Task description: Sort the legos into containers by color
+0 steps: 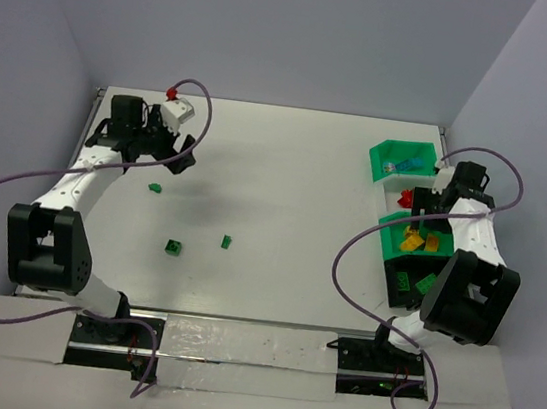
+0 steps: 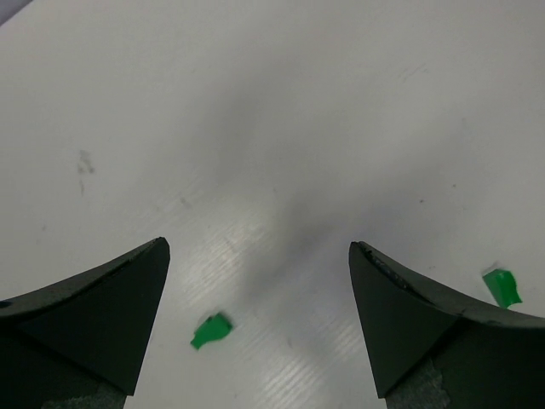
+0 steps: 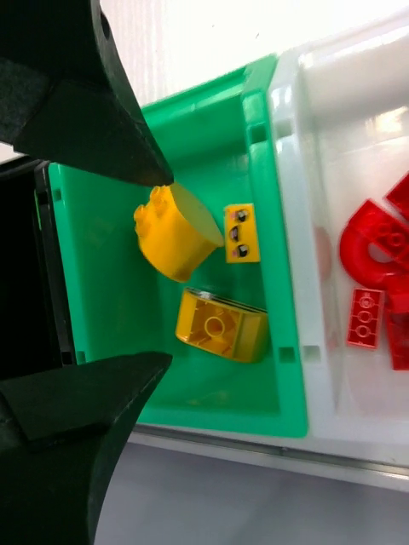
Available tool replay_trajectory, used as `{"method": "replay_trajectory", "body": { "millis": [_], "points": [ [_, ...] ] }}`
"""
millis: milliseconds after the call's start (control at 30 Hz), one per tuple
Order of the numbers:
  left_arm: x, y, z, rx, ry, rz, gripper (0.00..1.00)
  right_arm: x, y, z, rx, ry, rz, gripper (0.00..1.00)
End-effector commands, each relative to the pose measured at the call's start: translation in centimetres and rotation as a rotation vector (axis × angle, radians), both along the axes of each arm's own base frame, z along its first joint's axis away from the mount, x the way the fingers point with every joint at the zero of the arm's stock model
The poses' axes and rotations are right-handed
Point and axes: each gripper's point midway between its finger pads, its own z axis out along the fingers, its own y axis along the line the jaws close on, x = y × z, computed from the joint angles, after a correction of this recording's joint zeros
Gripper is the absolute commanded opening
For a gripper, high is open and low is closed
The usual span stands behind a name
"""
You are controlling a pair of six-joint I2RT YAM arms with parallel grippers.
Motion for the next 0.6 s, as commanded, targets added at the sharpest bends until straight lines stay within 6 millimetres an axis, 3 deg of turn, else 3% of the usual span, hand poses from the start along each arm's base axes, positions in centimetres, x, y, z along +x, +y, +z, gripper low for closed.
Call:
{"method": "replay_trajectory", "body": {
  "millis": [0,67,267,400,467,567],
  "points": [
    [-1.5,4.0,0.6,0.075,0.009,0.133,0.93,2.1,-0.2,4.9,-0.001,-0.125,-0.008,0.92],
    [-2.0,5.8,0.0,0.086,0.039,0.168,0.91,2.7,0.6,6.7,0.032,-0.173,0.011,1.00],
    [-2.3,9.4,-2.8,0.152,0.137,0.086,0.77,6.1,3.8,11.5,0.134,-0.264,0.075,1.00],
    [-1.8,10.7,-4.6,0.186,0.191,-0.107,0.73,7.7,6.0,13.1,0.173,-0.275,0.151,1.00],
    [-1.0,11.3,-4.2,0.200,0.168,-0.200,0.71,7.8,6.9,13.3,0.182,-0.265,0.181,1.00],
    [-0.7,12.4,-5.8,0.261,0.142,-0.335,0.64,8.4,7.6,13.7,0.184,-0.257,0.213,1.00]
  ]
}}
